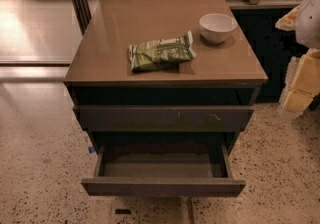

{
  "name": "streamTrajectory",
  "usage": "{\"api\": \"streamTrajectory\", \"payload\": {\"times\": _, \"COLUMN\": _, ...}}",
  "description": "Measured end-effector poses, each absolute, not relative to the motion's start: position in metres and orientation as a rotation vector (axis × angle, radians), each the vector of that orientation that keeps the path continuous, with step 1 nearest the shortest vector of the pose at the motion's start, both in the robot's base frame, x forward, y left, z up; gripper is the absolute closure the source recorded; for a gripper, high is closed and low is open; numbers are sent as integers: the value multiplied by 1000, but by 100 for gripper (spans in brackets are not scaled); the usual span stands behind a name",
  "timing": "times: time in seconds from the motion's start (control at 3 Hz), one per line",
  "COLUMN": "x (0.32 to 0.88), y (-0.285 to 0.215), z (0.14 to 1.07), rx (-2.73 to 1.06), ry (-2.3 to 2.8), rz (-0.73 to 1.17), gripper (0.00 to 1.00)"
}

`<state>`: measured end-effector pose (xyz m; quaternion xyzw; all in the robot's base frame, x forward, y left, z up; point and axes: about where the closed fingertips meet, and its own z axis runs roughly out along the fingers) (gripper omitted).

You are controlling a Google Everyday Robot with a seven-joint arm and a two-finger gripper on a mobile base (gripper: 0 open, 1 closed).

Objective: Close middle drawer

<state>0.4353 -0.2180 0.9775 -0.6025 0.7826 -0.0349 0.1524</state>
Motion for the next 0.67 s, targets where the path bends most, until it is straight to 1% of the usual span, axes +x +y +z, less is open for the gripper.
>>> {"api": "streamTrajectory", "payload": {"times": 0.67, "x": 433, "y": -217, "z": 972, "rx": -1716, "ry": 2205, "rz": -86, "gripper": 0}}
